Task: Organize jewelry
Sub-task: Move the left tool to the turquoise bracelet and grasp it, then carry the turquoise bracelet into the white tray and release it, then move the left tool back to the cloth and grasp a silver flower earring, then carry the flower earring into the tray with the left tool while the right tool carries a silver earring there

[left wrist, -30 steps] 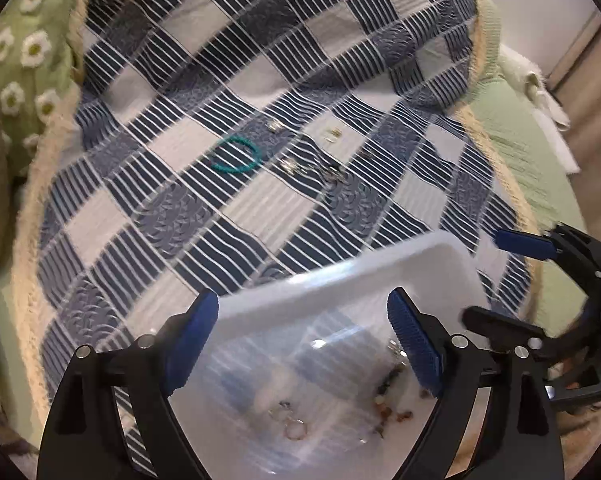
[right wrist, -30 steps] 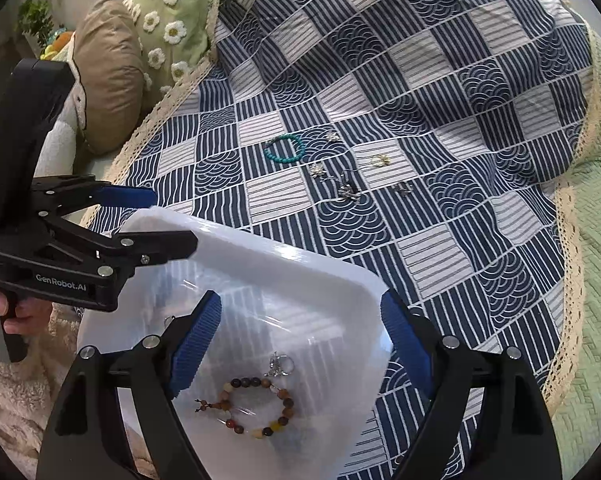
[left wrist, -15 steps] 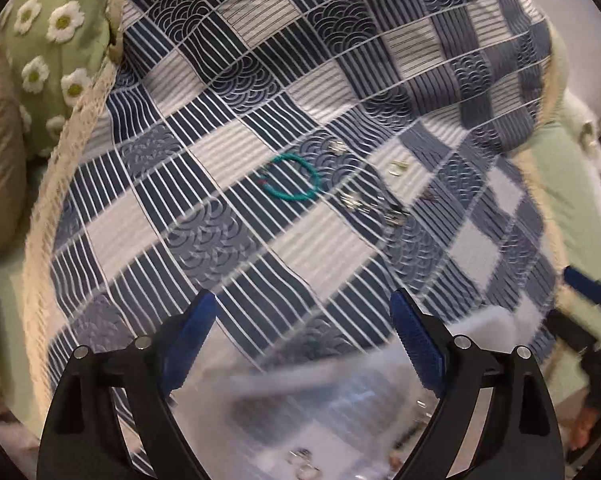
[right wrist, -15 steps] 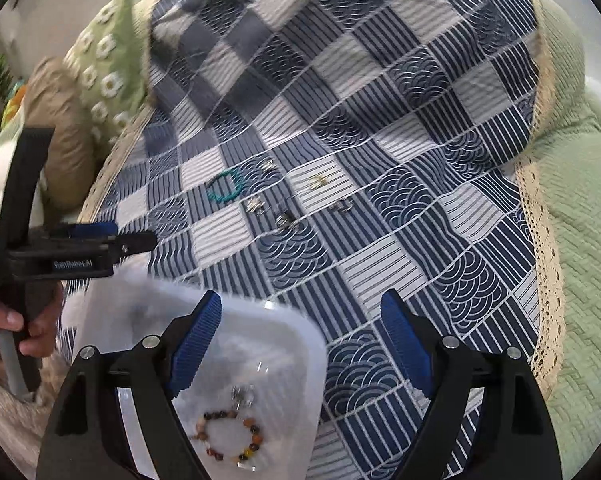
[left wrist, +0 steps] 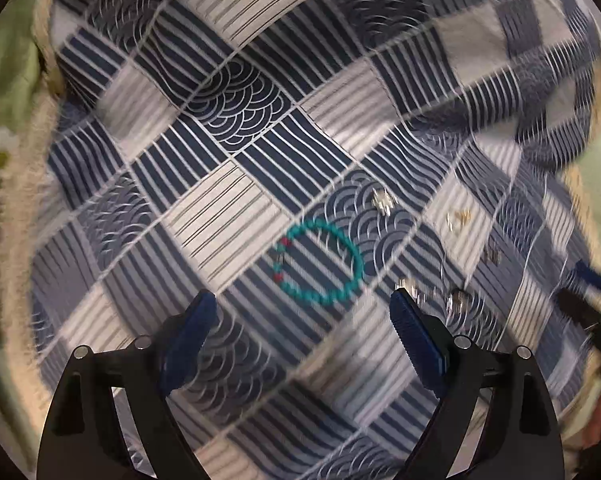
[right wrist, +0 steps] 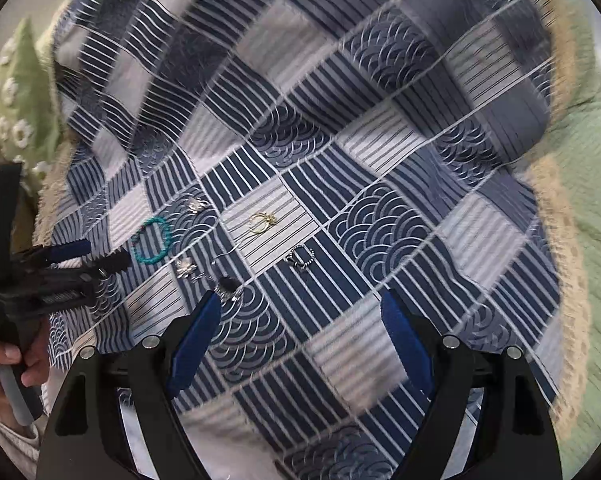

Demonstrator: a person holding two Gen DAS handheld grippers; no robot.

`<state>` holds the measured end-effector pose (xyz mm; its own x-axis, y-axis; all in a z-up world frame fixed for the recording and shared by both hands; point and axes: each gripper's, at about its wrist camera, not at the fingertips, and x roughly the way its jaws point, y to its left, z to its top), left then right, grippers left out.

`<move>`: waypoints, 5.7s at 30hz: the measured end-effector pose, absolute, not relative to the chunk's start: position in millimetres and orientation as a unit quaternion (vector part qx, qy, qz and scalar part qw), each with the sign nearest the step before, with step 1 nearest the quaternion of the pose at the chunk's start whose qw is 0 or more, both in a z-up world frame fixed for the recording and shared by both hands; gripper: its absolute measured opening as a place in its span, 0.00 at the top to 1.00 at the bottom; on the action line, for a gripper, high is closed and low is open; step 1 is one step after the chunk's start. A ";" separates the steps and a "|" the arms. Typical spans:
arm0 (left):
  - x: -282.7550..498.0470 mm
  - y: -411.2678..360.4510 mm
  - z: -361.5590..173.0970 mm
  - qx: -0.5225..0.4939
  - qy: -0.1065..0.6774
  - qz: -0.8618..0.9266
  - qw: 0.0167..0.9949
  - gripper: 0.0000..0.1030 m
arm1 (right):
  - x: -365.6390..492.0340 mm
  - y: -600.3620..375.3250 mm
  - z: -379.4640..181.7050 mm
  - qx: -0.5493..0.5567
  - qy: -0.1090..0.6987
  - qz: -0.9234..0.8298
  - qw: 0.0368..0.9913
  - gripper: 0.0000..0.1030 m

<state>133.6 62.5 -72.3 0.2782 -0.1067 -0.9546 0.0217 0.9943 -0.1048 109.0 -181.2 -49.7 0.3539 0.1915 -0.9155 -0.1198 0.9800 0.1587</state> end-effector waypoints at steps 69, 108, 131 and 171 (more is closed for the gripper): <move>-74.2 20.9 -22.1 -0.013 0.590 -0.195 0.783 0.93 | -70.5 -119.7 -59.4 -0.135 0.562 0.244 0.778 0.75; 49.2 48.8 -36.2 -0.040 0.607 -0.089 0.789 0.26 | 22.1 -167.2 -25.1 0.042 0.530 0.157 0.832 0.21; 149.4 -18.4 -111.5 0.020 0.645 -0.047 0.763 0.57 | 79.6 -181.6 -64.9 0.028 0.554 0.114 0.824 0.21; 95.6 58.5 -32.8 -0.072 0.620 -0.060 0.779 0.83 | 103.8 -114.2 -43.4 -0.004 0.559 0.202 0.804 0.79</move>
<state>95.6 58.5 -32.8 0.2238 -0.1832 -0.9573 0.0053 0.9824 -0.1868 103.8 -114.2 -43.4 0.2923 0.3204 -0.9011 -0.3297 0.9182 0.2195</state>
